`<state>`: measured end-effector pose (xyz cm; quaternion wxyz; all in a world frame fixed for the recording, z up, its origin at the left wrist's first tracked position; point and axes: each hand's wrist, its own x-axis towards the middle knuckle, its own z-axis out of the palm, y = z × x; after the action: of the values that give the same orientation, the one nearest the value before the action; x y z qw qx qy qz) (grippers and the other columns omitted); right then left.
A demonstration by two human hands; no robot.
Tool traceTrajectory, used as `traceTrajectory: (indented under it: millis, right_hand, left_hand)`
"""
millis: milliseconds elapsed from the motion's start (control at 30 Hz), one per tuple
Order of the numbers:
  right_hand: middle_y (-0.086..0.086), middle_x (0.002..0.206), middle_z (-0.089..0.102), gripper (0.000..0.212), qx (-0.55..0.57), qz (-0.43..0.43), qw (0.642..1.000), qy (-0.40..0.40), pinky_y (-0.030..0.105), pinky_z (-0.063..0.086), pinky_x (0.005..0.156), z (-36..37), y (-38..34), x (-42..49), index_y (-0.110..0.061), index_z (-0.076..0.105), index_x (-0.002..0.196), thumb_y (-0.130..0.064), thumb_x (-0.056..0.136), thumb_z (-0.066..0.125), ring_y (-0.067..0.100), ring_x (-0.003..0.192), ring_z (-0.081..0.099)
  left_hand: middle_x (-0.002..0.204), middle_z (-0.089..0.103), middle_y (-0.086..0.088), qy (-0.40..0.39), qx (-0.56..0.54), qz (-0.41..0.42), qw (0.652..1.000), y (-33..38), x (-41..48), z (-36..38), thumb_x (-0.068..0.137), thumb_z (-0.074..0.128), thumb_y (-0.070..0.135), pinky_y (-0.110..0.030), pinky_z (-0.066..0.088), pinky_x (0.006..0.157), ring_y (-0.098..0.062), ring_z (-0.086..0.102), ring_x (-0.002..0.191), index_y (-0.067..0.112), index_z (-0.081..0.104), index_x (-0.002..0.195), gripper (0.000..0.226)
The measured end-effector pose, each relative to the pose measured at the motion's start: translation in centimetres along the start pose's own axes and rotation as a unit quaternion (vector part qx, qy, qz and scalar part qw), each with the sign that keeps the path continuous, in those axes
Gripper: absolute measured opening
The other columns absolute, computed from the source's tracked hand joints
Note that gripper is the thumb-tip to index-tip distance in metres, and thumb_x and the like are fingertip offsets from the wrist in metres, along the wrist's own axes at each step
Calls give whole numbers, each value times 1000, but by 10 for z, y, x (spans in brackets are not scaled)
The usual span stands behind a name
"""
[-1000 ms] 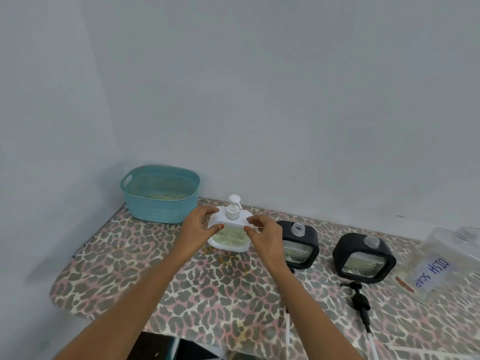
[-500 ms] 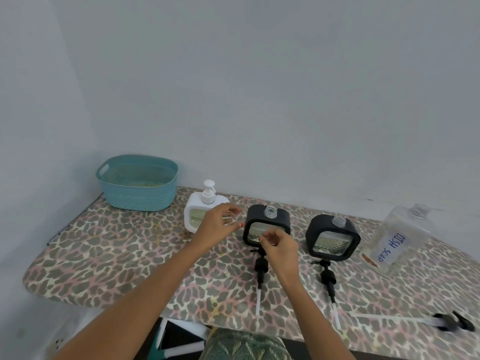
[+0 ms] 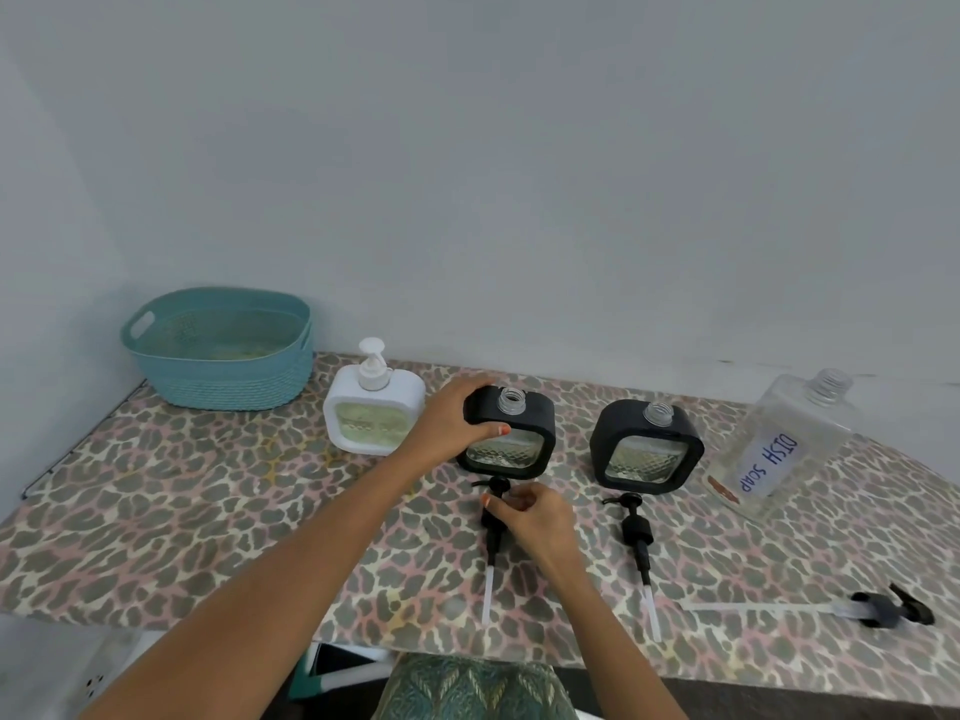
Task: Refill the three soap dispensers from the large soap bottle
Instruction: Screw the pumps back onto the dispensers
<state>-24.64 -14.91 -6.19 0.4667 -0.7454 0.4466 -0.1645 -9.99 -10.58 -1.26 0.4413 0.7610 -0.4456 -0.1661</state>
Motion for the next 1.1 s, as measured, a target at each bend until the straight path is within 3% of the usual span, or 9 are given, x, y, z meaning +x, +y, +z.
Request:
traceTrajectory:
  millis: [67, 267, 433, 567, 700, 933, 1100]
  right_hand:
    - [6, 84, 65, 35, -12, -1, 1000, -10, 14, 39, 58, 1, 0, -1, -3, 66, 92, -34, 76, 72, 11, 70, 54]
    - [1, 72, 65, 26, -19, 11, 999, -43, 9, 38, 48, 0, -2, 0, -7, 71, 82, -32, 77, 72, 4, 56, 53]
    - [4, 77, 68, 24, -3, 7, 999, -37, 19, 46, 60, -12, -8, -2, -6, 69, 82, -28, 73, 76, 12, 66, 59]
    - [2, 77, 66, 22, -4, -16, 1000, -26, 16, 47, 60, -32, -21, -6, -9, 67, 82, -27, 73, 76, 10, 66, 59]
    - [4, 81, 65, 27, 31, -42, 999, -7, 28, 54, 73, -54, -43, -10, -8, 66, 88, -27, 73, 77, 14, 76, 61]
    - [-1, 90, 64, 31, 88, -150, 978, 114, 10, 44, 62, -87, -99, 5, -11, 63, 100, -30, 77, 73, 13, 82, 60]
    - [-5, 88, 61, 13, 142, -231, 947, 172, 3, 44, 65, -90, -129, 21, -26, 60, 83, -20, 79, 71, -1, 74, 56]
  left_hand:
    - [135, 47, -2, -1, -10, -2, 1000, -2, 2, 0, 75, 73, 25, -21, 32, 96, -15, 44, 123, 18, 47, 132, 63]
    - [131, 52, -2, -2, -21, -19, 1000, -4, 6, -1, 71, 77, 22, -22, 35, 94, -15, 46, 120, 17, 51, 126, 62]
    - [128, 55, -4, -29, -21, -46, 998, -1, 14, -6, 68, 80, 17, -21, 37, 91, -17, 50, 119, 11, 51, 125, 64]
    - [128, 56, -5, -39, -24, -60, 997, 0, 16, -7, 66, 81, 17, -23, 39, 94, -18, 50, 120, 10, 51, 125, 66]
    - [130, 54, -6, -43, -16, -59, 997, 1, 16, -7, 66, 81, 18, -27, 39, 97, -20, 49, 122, 10, 50, 126, 68]
    - [128, 54, -6, -36, -14, -44, 998, 2, 13, -7, 67, 80, 17, -21, 35, 91, -20, 49, 120, 10, 50, 125, 65]
    - [128, 53, -8, -38, 4, -24, 999, -1, 13, -6, 67, 80, 20, -27, 37, 98, -22, 50, 118, 11, 51, 124, 64]
